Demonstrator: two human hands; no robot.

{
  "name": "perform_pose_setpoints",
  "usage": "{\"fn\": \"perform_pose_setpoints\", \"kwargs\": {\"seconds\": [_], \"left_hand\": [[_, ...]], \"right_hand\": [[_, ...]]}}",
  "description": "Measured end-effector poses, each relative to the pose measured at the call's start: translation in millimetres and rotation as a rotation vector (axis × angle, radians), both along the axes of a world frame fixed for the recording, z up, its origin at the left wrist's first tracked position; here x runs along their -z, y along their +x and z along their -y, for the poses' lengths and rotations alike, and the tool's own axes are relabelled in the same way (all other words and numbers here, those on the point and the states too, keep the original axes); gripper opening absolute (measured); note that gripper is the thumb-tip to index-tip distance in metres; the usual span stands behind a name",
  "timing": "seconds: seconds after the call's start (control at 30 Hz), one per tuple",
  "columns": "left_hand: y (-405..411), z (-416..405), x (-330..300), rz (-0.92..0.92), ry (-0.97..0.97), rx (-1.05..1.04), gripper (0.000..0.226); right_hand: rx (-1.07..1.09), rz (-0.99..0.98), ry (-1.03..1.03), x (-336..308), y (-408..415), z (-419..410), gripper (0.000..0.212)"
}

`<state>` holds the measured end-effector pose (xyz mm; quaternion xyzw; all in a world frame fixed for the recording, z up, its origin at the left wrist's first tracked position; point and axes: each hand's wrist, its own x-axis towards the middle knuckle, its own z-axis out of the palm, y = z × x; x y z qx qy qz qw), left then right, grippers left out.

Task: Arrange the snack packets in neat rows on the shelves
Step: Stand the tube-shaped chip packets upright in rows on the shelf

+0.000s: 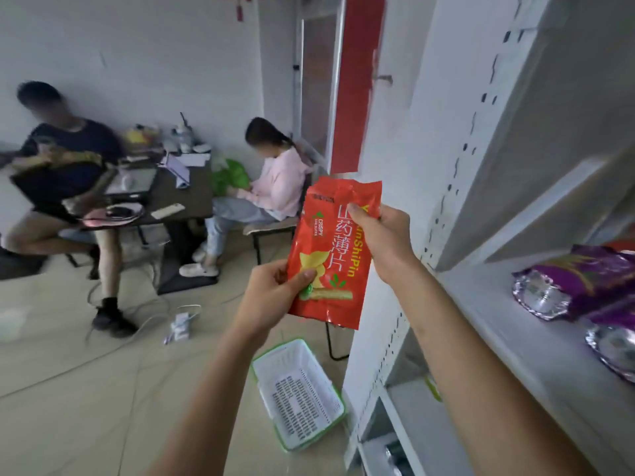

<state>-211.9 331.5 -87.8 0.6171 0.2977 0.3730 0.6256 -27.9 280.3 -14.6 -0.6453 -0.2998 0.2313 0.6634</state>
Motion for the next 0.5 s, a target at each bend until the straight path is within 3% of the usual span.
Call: {"fn": "perform_pose_setpoints", "kwargs": {"seconds": [0.27, 0.5], "left_hand": [[-8.6, -12.0, 29.4, -0.016, -0.100, -0.144, 0.009], [-8.3, -19.6, 48.0, -0.060, -0.173, -0.242, 0.013]], "right_hand": [[-0.191, -0.094, -0.100, 29.9, -5.7, -40.7, 0.021], [-0.312, -0.198, -0.124, 62.5, -1.6, -71.5, 0.008]]}}
